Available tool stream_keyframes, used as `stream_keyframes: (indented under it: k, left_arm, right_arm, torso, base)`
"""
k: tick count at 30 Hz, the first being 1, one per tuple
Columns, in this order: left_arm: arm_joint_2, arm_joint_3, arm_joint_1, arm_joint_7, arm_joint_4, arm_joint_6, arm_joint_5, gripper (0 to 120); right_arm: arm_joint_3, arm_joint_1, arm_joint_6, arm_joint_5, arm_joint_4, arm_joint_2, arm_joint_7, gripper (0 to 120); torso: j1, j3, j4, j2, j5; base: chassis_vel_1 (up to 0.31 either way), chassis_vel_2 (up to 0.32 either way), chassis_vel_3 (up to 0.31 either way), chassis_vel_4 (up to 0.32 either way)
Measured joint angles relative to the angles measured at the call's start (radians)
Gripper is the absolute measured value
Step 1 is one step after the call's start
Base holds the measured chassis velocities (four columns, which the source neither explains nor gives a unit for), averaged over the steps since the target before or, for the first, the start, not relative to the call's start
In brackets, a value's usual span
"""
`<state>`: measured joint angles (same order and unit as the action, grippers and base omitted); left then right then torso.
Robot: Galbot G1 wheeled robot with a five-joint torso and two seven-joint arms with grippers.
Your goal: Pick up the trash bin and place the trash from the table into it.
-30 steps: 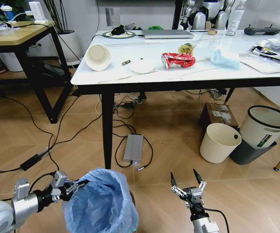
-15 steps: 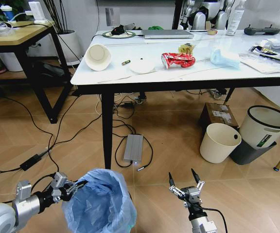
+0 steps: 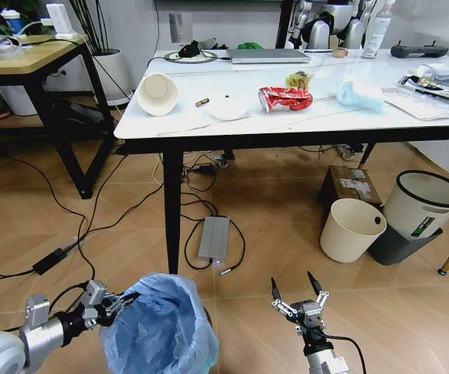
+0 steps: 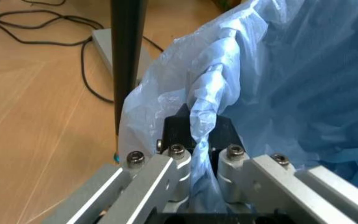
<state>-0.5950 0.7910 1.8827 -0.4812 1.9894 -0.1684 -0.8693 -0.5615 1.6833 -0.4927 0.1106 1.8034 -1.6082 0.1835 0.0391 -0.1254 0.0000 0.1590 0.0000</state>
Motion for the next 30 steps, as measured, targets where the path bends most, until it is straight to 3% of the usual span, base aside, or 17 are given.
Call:
stream_keyframes:
  k: [15,30]
  left_arm:
    - [-0.057,0.013,0.026,0.002,0.033,-0.010,0.020,0]
    - [-0.070,0.029,0.053,0.000,0.058,-0.014,0.034,0]
  right_arm:
    - [-0.009,0.013,-0.006,-0.018,0.014,0.000,0.000,100]
    - [-0.017,0.026,-0.007,-0.044,0.036,0.000,-0.003,100]
  torso:
    - [0.015,-0.049,0.0000,0.065,-0.0001]
    - [0.030,-0.091,0.0000,0.122,0.0000]
  base:
    - [0.000,0.000,0.000,0.000]
    - [0.000,0.000,0.000,0.000]
